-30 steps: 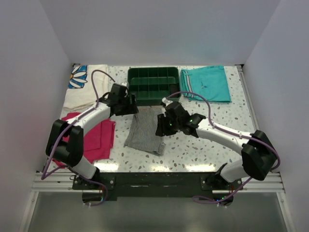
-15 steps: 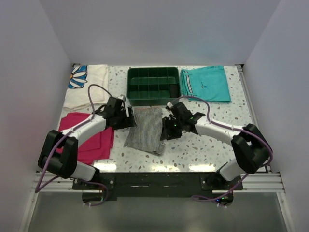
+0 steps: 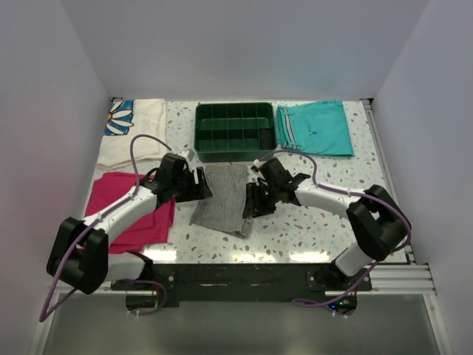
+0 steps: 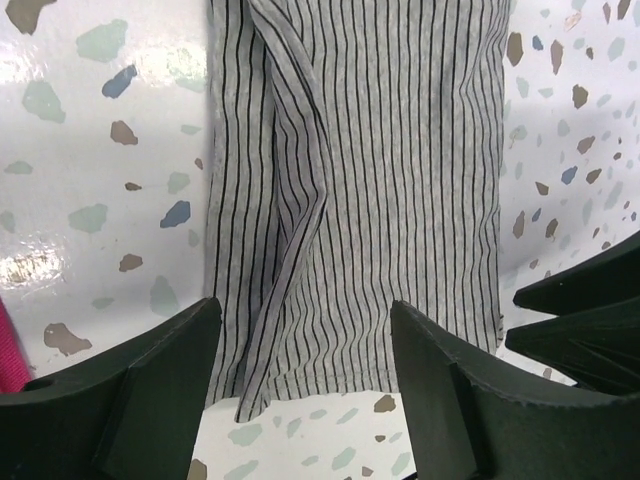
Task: Roll the underwear
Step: Fold the underwear at the center of the board.
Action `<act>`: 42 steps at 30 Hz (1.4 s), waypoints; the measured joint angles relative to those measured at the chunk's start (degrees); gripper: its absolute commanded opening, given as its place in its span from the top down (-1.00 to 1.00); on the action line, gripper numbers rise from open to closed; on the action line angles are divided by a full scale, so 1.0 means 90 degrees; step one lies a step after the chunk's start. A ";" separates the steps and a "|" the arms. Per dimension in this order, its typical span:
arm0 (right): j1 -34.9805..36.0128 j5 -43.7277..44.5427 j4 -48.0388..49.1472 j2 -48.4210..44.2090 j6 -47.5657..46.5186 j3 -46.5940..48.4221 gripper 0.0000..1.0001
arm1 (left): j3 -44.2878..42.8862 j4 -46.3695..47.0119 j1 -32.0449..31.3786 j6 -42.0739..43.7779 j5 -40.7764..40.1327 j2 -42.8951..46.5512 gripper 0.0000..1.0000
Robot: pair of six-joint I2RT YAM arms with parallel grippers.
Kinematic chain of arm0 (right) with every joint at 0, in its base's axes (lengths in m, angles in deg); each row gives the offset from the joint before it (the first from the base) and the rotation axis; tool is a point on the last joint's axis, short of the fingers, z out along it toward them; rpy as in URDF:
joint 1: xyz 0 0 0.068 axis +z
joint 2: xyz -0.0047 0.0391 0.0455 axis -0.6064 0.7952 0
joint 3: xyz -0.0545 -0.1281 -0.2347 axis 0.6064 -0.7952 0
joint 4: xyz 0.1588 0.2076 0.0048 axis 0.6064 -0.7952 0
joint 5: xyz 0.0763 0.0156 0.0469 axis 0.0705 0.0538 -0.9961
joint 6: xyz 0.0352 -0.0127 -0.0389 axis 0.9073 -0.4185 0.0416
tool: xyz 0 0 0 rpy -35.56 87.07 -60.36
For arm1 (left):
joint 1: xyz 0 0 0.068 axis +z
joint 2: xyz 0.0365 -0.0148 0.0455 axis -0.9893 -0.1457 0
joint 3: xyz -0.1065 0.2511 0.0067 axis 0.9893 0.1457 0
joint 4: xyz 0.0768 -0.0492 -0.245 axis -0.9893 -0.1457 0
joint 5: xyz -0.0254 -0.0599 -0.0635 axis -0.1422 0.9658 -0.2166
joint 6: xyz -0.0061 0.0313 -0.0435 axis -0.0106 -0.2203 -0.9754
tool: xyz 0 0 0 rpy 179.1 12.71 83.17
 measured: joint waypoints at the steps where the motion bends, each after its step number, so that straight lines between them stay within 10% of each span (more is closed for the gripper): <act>1: 0.0000 -0.0017 0.0027 0.0000 0.0015 -0.0051 0.07 | 0.0044 0.0019 -0.0024 -0.0019 0.0000 0.0002 -0.46; 42: 0.0000 -0.0588 0.0872 -0.0260 0.0515 -0.0940 0.12 | 0.0923 -0.0114 -0.0731 -0.0216 -0.0425 0.0265 0.15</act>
